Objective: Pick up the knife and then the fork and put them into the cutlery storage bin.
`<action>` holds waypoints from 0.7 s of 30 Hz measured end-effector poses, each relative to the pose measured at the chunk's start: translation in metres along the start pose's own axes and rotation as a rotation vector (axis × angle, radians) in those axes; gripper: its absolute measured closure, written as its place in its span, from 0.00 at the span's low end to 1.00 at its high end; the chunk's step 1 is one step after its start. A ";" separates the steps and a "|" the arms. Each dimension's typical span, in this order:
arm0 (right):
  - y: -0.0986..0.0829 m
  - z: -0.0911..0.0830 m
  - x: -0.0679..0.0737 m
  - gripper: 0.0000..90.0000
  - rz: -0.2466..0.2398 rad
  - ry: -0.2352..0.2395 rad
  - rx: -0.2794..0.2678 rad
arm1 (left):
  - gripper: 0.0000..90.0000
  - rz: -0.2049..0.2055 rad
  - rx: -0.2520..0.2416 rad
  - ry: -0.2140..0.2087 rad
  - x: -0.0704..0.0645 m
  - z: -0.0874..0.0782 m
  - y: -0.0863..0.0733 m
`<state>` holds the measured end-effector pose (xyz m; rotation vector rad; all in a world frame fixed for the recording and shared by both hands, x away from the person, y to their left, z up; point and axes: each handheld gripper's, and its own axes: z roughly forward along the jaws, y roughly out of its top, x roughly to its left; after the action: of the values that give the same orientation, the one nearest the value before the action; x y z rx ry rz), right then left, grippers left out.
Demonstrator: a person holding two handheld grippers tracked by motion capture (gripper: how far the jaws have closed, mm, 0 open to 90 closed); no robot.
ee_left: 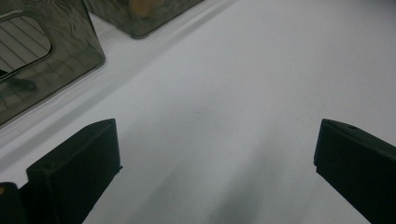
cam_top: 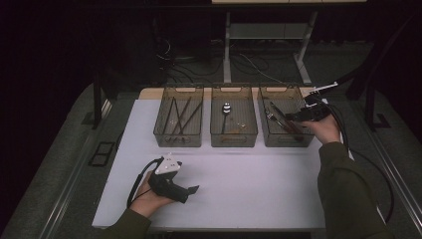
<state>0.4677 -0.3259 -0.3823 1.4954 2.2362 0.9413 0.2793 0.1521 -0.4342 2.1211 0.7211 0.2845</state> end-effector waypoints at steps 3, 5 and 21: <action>0.000 -0.004 0.002 0.21 -0.021 0.024 -0.014 | 0.00 -0.004 0.000 0.000 0.000 0.000 0.000; -0.001 -0.008 0.005 0.20 -0.030 0.033 -0.019 | 0.00 -0.005 0.001 0.001 0.000 0.000 0.000; -0.018 -0.036 0.021 0.17 -0.090 0.121 -0.093 | 0.00 -0.009 0.004 0.000 0.001 0.000 -0.001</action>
<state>0.4257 -0.3243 -0.3645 1.3187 2.2871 1.1181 0.2799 0.1530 -0.4349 2.1206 0.7315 0.2780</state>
